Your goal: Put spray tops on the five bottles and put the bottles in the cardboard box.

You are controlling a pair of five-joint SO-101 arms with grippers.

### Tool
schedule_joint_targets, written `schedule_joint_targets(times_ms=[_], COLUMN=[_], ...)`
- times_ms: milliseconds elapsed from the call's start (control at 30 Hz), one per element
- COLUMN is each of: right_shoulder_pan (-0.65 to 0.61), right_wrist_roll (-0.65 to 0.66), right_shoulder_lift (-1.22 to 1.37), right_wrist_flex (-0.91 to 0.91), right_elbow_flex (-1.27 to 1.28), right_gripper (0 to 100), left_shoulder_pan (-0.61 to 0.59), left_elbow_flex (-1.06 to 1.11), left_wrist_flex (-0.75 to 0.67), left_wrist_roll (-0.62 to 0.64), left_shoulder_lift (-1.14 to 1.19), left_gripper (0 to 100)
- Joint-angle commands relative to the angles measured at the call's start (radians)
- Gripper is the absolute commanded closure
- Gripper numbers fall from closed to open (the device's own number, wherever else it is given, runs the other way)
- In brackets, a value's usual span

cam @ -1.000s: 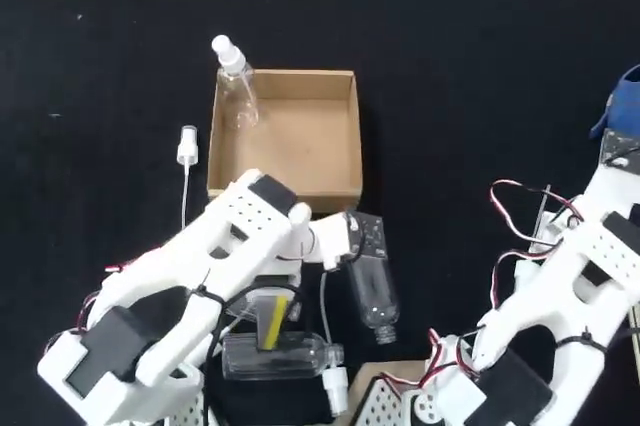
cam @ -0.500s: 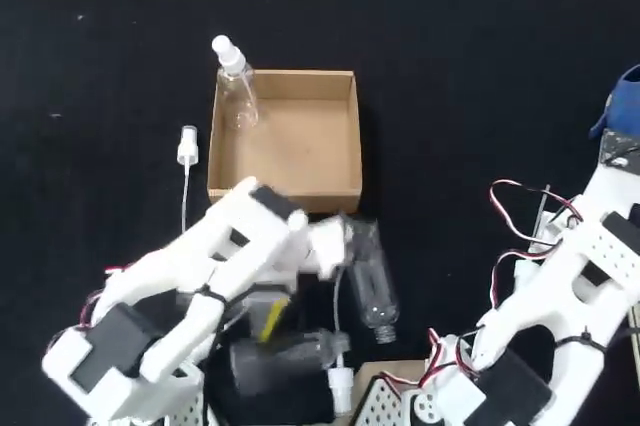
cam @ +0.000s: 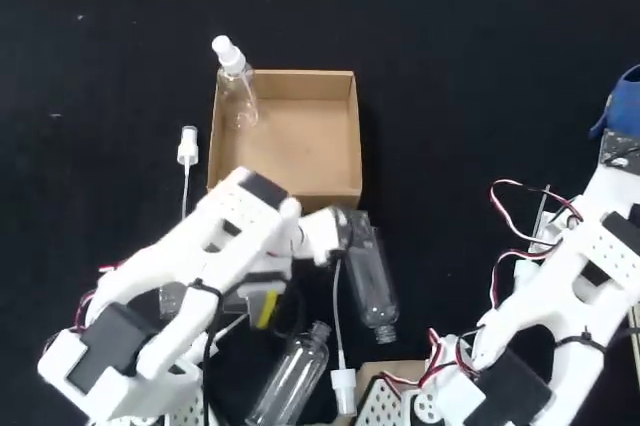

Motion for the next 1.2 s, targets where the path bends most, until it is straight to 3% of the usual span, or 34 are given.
schedule_joint_targets(times_ms=[0,167,433,667,733,867,933,1167], right_shoulder_pan=[0.008,0.008,0.008,0.008,0.008,0.008,0.008,0.008], right_wrist_roll=[-0.002,-0.002,-0.002,-0.002,-0.002,-0.002,-0.002,-0.002], right_shoulder_lift=[-0.039,-0.039,-0.041,-0.041,-0.041,-0.041,-0.041,-0.041], right_wrist_flex=[0.008,0.008,0.005,0.008,0.008,0.008,0.008,0.009], right_elbow_flex=[-0.005,-0.005,-0.007,-0.008,-0.007,-0.007,-0.007,-0.008], right_gripper=[80.8,80.8,80.8,80.8,80.8,80.8,80.8,80.8], left_shoulder_pan=[-0.077,-0.136,-0.14,-0.14,-0.14,-0.137,-0.139,-0.142], left_elbow_flex=[-0.127,-0.099,0.107,0.119,0.119,0.093,0.084,0.008], left_wrist_flex=[0.114,0.146,-0.06,-0.063,-0.063,-0.003,0.026,0.147], left_wrist_roll=[0.0,-0.063,-0.064,-0.069,-0.069,-0.071,-0.071,-0.069], left_shoulder_lift=[-0.011,-0.012,-0.021,-0.023,-0.023,-0.023,-0.023,-0.153], left_gripper=[73,74,76,77,82,98,95,97])
